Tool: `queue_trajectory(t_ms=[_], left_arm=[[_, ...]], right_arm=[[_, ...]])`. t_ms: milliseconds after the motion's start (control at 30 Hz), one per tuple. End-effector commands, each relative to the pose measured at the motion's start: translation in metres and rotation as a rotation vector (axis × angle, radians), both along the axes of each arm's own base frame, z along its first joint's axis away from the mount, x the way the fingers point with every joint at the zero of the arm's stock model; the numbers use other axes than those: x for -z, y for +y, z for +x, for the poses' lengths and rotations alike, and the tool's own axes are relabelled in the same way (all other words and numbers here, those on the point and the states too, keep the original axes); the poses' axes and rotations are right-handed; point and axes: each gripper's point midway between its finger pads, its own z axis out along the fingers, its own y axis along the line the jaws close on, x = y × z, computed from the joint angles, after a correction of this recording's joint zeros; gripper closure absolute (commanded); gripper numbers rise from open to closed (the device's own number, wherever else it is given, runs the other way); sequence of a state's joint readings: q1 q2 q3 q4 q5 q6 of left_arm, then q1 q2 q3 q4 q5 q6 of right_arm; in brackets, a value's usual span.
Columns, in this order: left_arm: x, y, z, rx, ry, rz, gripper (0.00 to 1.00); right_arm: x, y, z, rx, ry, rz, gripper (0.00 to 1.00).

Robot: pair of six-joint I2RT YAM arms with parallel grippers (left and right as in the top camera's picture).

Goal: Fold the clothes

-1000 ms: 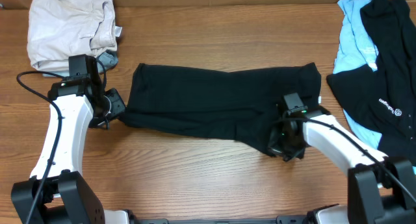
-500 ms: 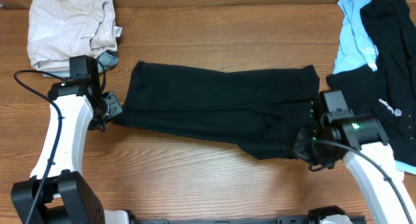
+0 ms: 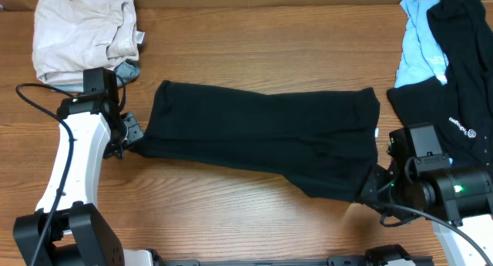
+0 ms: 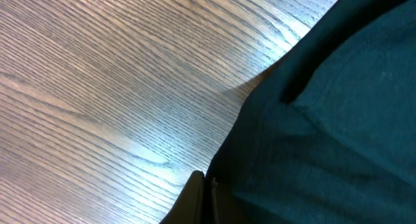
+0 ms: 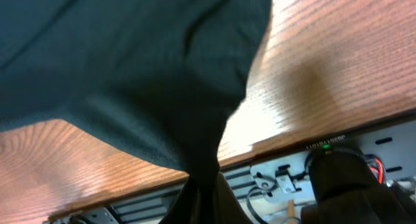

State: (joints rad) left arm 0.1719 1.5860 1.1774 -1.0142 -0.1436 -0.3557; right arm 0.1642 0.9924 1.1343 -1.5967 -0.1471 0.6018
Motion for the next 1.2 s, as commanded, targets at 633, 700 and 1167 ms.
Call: queue_trajectory(t_ms=[633,700,1167], left_arm=[[-0.014,-0.016,0.102,0.086,-0.372,-0.065,0.96],[-0.004,-0.02,0.107,0.098,-0.36,-0.069,0.96],[0.06,-0.026,0.13,0.114,-0.308,-0.083,0.84]], right_arm=[[0.076,-0.058,0.192,0.024,-0.184,-0.255,0.96],[0.083,-0.055,0.207,-0.004,-0.213,-0.247,0.96],[0.114,-0.054,0.272,-0.033,-0.356,-0.26,0.79]])
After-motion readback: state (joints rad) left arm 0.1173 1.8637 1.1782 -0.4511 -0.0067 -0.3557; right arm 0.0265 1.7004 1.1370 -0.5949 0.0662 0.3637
